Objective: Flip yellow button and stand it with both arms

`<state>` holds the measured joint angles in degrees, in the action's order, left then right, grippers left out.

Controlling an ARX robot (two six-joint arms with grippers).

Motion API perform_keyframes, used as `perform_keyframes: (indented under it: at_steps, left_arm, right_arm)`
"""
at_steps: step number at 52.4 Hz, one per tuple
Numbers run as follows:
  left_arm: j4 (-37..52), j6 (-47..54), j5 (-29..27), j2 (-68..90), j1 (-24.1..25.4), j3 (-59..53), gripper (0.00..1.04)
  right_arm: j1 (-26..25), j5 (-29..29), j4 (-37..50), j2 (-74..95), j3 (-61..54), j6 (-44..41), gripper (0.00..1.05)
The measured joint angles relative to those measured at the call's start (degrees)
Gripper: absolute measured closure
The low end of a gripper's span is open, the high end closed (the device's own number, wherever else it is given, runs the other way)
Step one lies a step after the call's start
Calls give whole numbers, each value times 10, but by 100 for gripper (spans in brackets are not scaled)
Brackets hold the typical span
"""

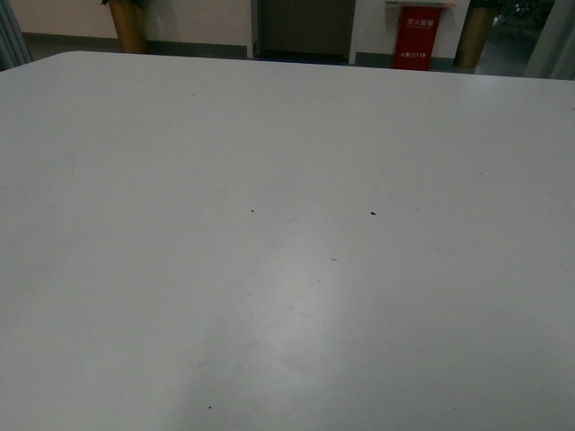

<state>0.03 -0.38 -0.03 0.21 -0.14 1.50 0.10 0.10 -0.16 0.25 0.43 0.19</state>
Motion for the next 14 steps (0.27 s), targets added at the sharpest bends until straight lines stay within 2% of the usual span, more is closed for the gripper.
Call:
perform_keyframes:
  at_steps: [14]
  left_arm:
    - [0,0,0,0,0,0,7]
  right_arm:
    - [0,0,0,0,0,0,7]
